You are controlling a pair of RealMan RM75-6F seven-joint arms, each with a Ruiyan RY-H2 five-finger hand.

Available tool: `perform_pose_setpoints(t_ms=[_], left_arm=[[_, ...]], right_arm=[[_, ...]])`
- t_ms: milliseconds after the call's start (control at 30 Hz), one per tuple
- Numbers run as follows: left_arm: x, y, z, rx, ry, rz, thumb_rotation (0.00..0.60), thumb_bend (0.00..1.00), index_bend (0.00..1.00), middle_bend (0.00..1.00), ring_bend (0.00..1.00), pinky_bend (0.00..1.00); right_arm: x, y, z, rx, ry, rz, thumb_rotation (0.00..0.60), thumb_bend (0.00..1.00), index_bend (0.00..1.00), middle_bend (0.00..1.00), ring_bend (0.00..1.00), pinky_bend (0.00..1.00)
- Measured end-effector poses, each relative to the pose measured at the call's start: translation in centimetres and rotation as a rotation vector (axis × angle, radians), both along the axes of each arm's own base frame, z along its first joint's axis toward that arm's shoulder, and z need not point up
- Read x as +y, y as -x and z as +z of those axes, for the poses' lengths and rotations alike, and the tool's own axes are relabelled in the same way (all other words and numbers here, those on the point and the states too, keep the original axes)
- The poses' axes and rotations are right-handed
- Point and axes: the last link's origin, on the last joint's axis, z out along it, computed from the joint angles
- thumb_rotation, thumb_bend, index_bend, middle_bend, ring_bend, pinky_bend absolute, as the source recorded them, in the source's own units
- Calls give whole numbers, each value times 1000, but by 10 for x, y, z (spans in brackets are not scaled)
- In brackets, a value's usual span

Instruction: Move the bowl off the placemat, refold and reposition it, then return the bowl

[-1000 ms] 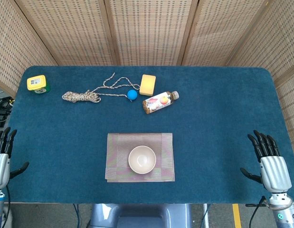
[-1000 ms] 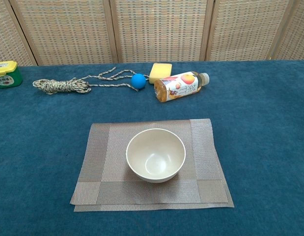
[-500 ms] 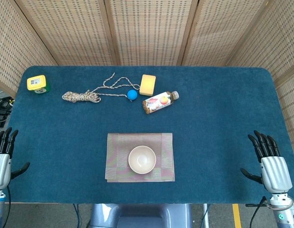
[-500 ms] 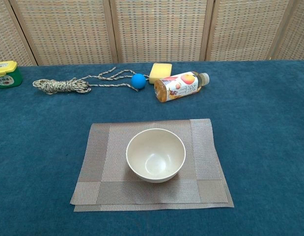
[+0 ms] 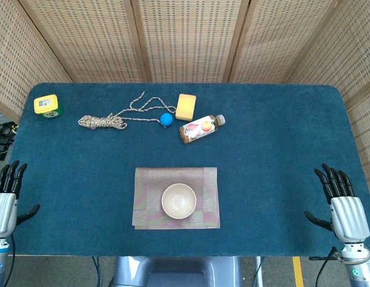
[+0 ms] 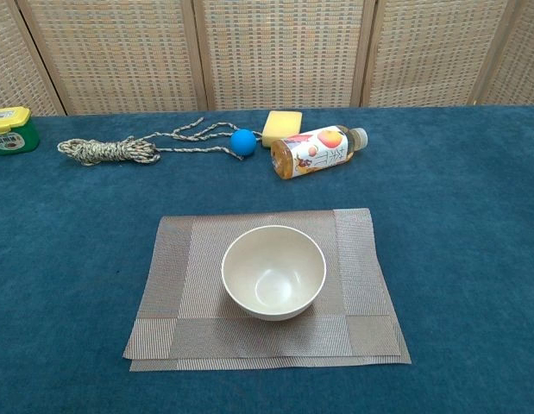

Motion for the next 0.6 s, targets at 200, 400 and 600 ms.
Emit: perform_pose_setpoints(t_ms=[200, 400, 600], left_arm=[[9, -7, -5, 5, 47, -45, 600, 0, 93, 0, 0, 0], [30, -29, -15, 53, 119, -168, 600, 0, 281, 0, 0, 0], [48, -58, -37, 87, 206, -289, 600, 0, 405, 0, 0, 0]], right_arm=[[0, 1, 4, -12, 8, -4, 600, 130, 0, 0, 0, 0], [0, 1, 7, -24, 15, -3, 600, 130, 0, 0, 0, 0], [-1, 2, 10, -39, 24, -6, 600, 130, 0, 0, 0, 0]])
